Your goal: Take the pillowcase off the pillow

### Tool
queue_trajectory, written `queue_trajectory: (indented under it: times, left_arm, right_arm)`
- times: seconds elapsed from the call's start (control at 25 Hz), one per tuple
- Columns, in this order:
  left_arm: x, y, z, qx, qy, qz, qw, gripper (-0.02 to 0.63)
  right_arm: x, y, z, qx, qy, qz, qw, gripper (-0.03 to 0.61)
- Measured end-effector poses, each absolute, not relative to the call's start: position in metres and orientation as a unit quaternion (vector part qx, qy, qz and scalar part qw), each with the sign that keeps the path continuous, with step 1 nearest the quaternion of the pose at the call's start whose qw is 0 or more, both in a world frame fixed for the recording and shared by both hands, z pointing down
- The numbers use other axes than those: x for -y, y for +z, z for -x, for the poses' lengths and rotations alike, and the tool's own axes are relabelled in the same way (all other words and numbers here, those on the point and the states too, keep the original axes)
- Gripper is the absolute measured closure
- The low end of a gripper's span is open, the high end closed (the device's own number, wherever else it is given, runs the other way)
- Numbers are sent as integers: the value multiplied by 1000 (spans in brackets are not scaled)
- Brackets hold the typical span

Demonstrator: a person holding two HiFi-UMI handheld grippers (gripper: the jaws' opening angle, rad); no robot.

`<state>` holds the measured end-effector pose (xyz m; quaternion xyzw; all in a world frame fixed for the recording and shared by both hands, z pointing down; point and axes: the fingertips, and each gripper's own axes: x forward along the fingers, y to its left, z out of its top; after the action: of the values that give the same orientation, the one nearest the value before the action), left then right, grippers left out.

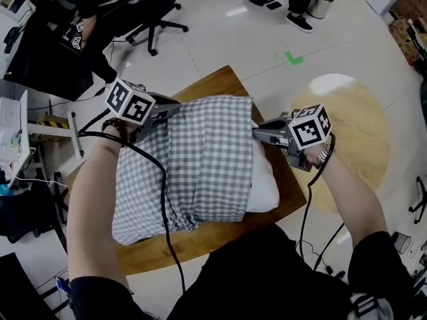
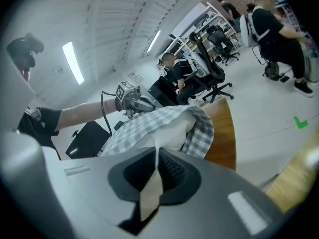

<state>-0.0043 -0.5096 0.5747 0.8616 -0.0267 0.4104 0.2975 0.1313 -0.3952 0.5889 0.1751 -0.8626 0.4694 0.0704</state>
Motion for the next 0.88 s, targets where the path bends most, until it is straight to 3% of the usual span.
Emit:
queue_trajectory:
  times: [0.88]
  left_arm:
    - [465, 526, 91, 168, 398, -867, 250, 609]
  right_arm:
    - [332, 517, -174, 883, 366, -278, 93, 566]
